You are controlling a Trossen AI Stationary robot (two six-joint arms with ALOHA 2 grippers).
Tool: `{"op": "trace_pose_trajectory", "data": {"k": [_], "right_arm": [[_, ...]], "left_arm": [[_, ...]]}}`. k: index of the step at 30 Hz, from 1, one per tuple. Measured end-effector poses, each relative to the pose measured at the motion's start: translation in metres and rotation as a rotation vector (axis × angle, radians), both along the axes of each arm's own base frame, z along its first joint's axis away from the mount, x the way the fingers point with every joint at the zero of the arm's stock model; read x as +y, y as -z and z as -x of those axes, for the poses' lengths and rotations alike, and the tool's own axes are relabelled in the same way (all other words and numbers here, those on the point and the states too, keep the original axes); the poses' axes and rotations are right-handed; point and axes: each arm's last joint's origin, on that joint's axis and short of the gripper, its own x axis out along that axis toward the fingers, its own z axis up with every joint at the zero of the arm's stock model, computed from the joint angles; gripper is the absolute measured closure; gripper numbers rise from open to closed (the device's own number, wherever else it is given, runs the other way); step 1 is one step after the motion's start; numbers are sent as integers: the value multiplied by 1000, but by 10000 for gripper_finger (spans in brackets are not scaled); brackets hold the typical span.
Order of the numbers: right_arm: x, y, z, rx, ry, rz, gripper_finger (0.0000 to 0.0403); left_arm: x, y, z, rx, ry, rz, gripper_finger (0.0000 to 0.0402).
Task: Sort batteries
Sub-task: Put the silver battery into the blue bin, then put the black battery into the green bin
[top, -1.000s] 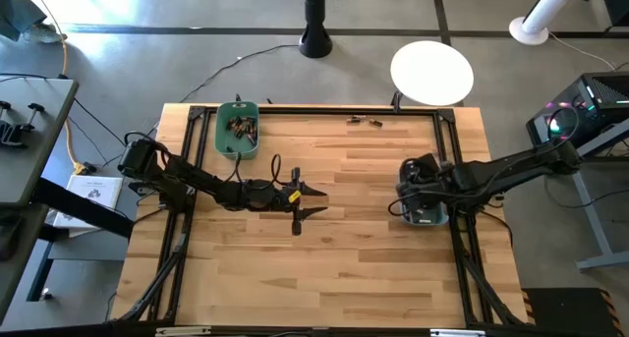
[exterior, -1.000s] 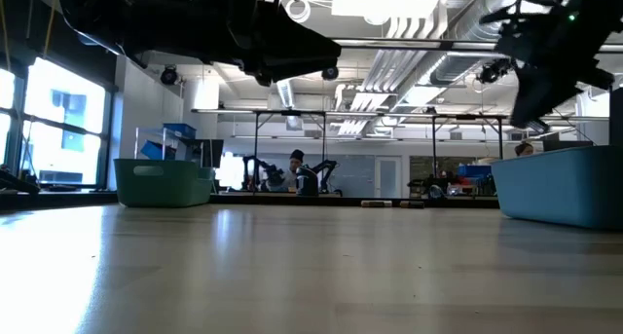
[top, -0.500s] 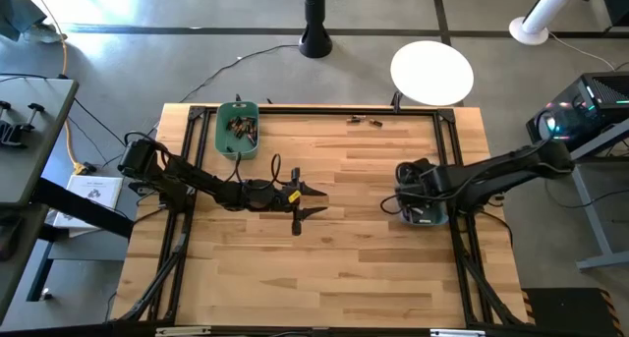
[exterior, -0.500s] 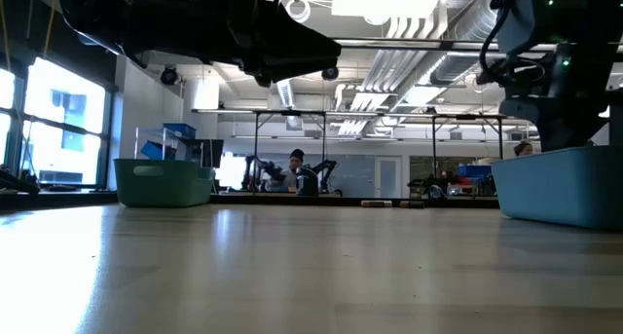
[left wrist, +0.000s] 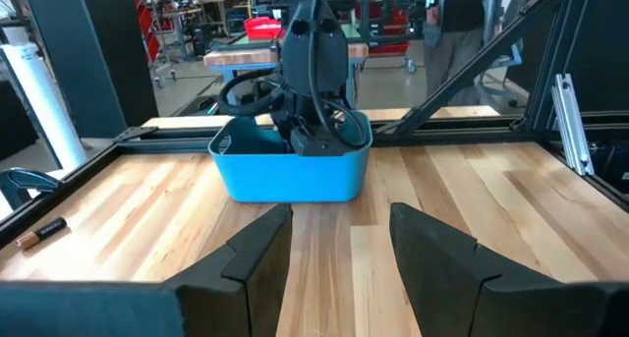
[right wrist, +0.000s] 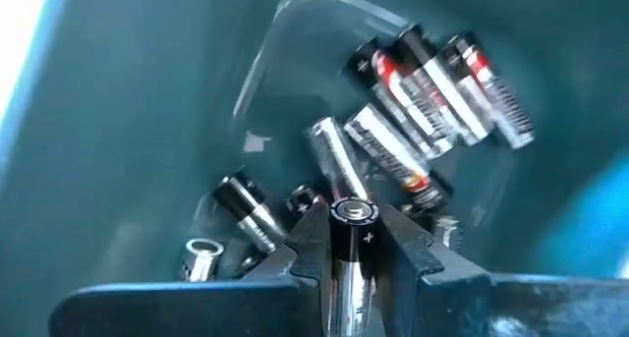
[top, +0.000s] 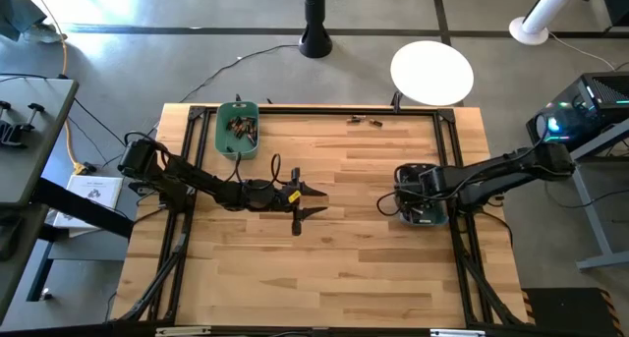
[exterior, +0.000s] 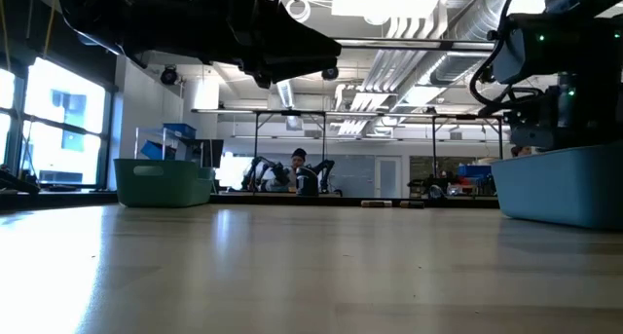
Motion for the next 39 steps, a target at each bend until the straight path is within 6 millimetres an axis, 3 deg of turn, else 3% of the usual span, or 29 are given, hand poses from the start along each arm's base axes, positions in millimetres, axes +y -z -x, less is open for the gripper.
{"op": "trace_pose_trajectory", "data": {"k": [11,23,30,39], "right_arm": [[0,5,0,-20,-14,-18,358],[1,-2,1,26,-60,-22,242],[-4,-58,-11,53,-71,159,238],[-19,-140,-46,-134,-242,603,240]], "left_arm": [[0,0,0,0,0,3,234],[0,0,0,0,1,3,234],[0,0,0,0,1,4,234],[0,0,0,-1,0,12,234]]}}
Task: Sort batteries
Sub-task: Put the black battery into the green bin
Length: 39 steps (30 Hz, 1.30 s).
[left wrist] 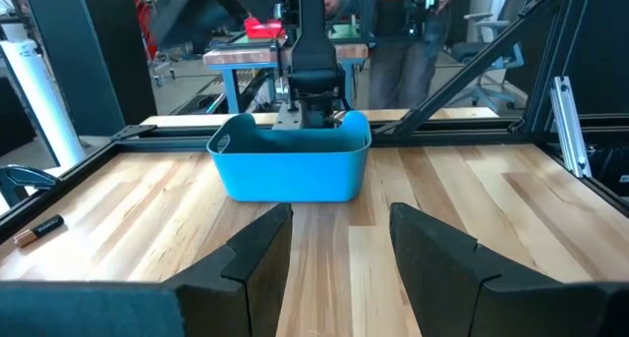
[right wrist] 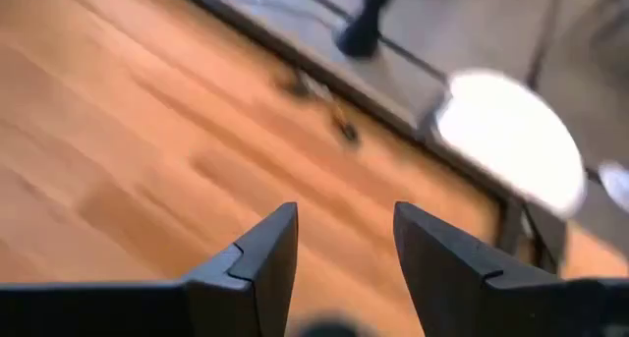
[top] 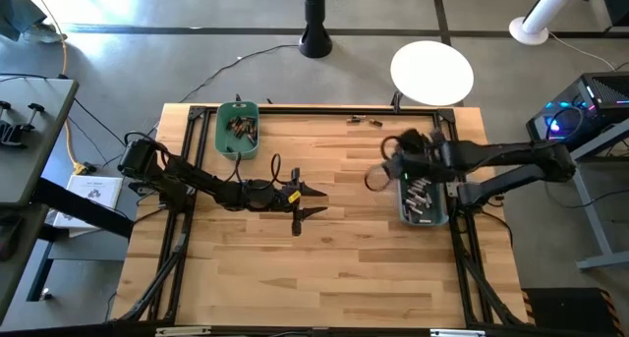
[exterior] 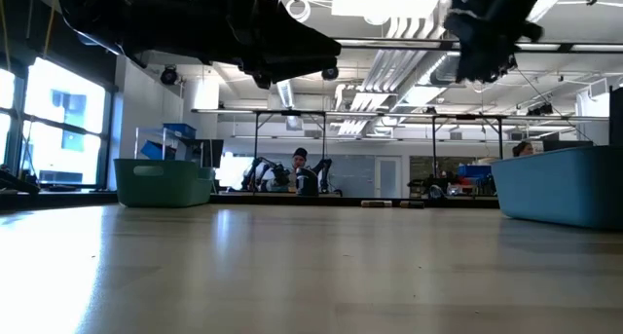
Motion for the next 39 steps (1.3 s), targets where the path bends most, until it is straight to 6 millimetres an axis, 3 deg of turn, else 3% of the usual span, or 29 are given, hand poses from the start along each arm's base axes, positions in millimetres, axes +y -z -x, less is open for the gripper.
{"op": "trace_pose_trajectory", "data": {"k": [4,7,10,14,17,22,26,32,39], "right_arm": [[-34,-14,-19,-65,-125,-18,240],[-74,-8,-28,-94,-213,-55,240],[-119,13,-35,-118,-226,-174,237],[-175,56,-37,-77,-212,-338,213],[-213,84,-35,-1,-180,-397,189],[-262,111,-30,64,-104,-459,166],[-279,123,-35,109,-134,-518,166],[-282,141,-44,169,-180,-573,189],[-273,154,-48,226,-222,-663,260]], "left_arm": [[0,0,0,0,0,0,234],[0,0,0,0,0,0,234],[-1,1,0,8,3,-2,234],[-4,1,1,15,12,-4,234],[-4,3,1,32,14,-6,234],[-4,4,1,43,13,-7,234],[-4,5,1,48,13,-7,234],[-4,5,1,52,11,8,234],[-4,5,1,52,10,15,234]]}}
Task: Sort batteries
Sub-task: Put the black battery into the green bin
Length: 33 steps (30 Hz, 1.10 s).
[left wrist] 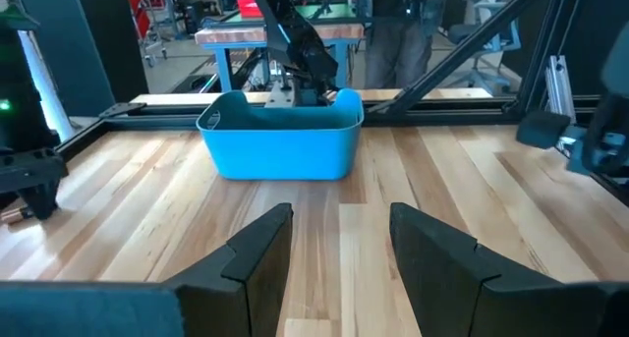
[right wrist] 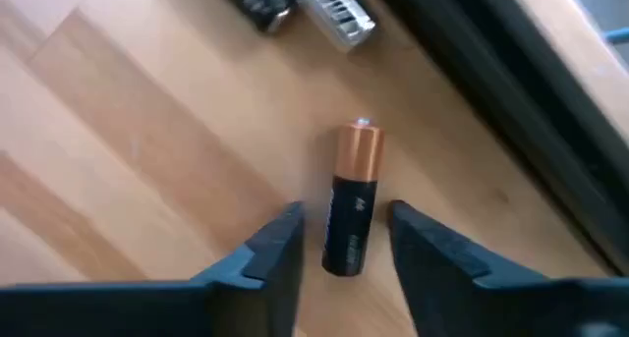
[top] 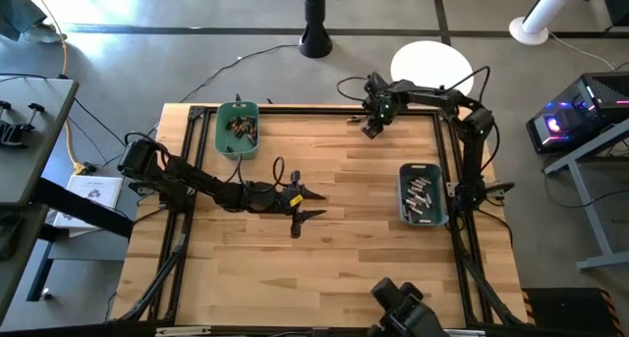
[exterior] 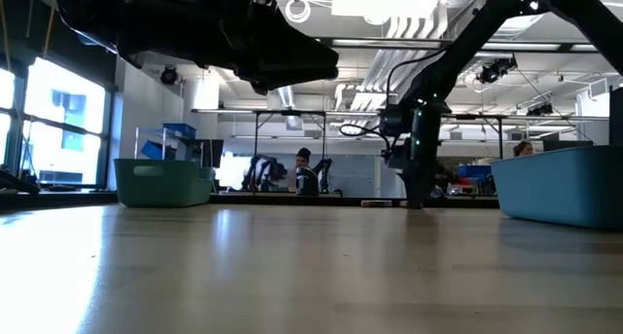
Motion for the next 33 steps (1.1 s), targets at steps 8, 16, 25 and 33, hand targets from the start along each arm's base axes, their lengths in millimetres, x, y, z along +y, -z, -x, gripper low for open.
{"op": "trace_pose_trajectory", "data": {"k": [8,16,25,33], "right_arm": [[27,1,-27,-5,-100,4,380],[102,-6,-64,-376,-328,118,380],[219,-21,-81,-1038,-622,376,380],[295,-45,-91,-1273,-740,516,380]], "left_arm": [[9,12,5,103,-304,-7,234],[13,21,47,49,-317,53,234],[14,15,80,-250,-62,-35,234],[14,-1,66,-324,-24,-21,207]]}}
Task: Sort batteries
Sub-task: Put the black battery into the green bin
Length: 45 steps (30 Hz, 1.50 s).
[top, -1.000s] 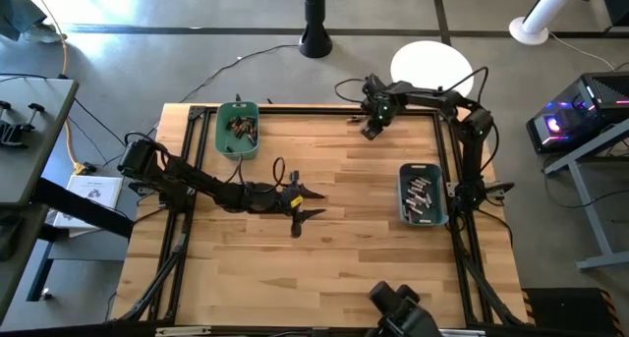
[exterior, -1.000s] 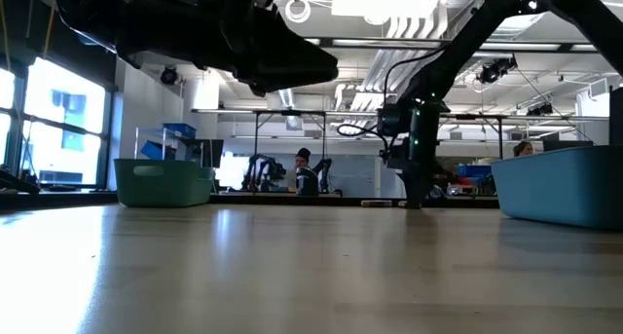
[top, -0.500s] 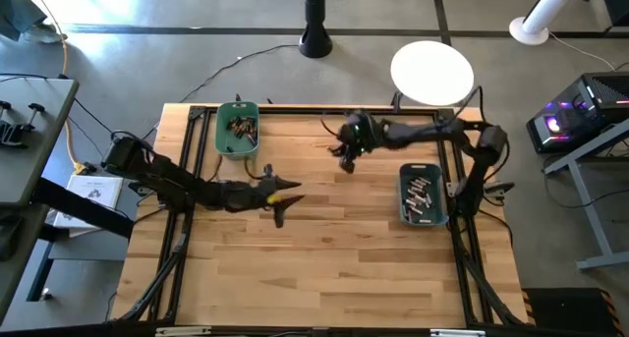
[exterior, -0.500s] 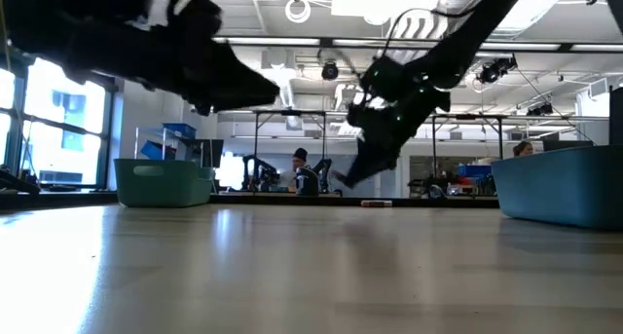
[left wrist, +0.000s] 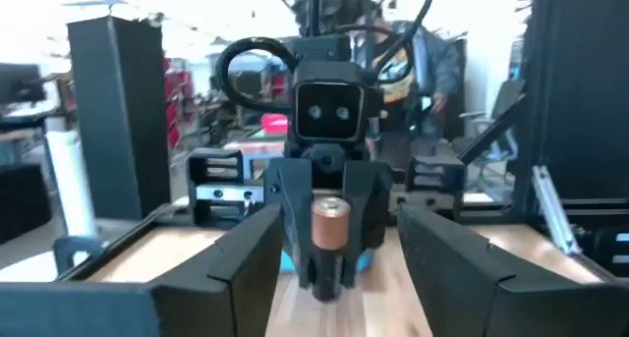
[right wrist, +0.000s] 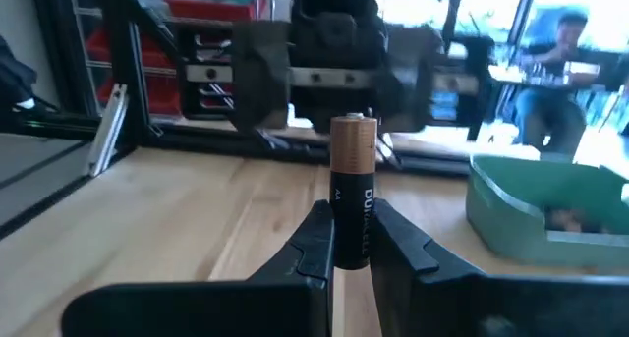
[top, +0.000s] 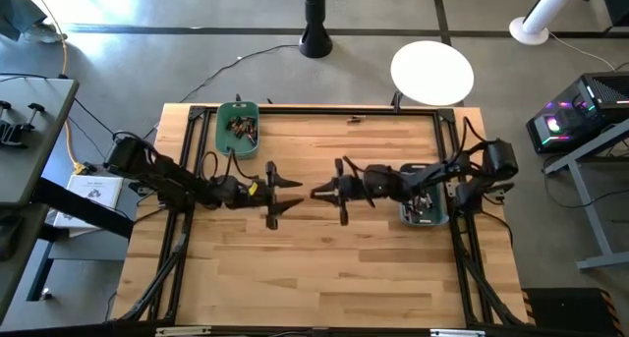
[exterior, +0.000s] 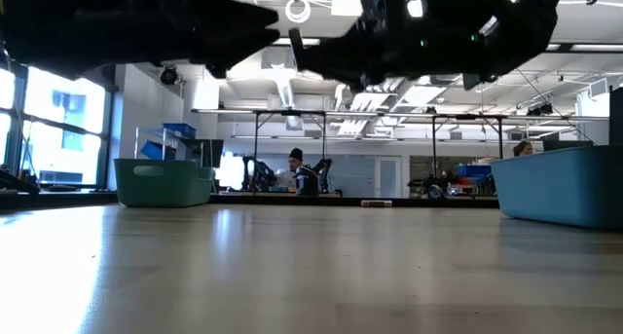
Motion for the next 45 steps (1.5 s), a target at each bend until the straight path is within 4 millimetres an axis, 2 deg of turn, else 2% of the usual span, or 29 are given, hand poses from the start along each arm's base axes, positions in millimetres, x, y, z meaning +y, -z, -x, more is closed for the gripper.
{"op": "trace_pose_trajectory", "data": {"k": [6,12,17,26,33,45], "right_arm": [[34,-19,-8,-69,-24,84,380],[49,-26,-10,-87,-51,105,380],[52,-26,-10,-84,-59,96,380],[51,-25,-10,-73,-55,96,380],[54,-25,-9,-63,2,101,380],[59,-26,-8,-78,5,130,380]], "left_arm": [[-6,-13,-12,-33,109,-34,174],[-15,-16,-15,-27,147,-80,174],[-21,-18,-19,-7,155,-124,205],[-24,-29,-38,93,85,-164,266],[-33,-33,-35,96,51,-197,302],[-42,-38,-29,106,-46,-260,359]]}}
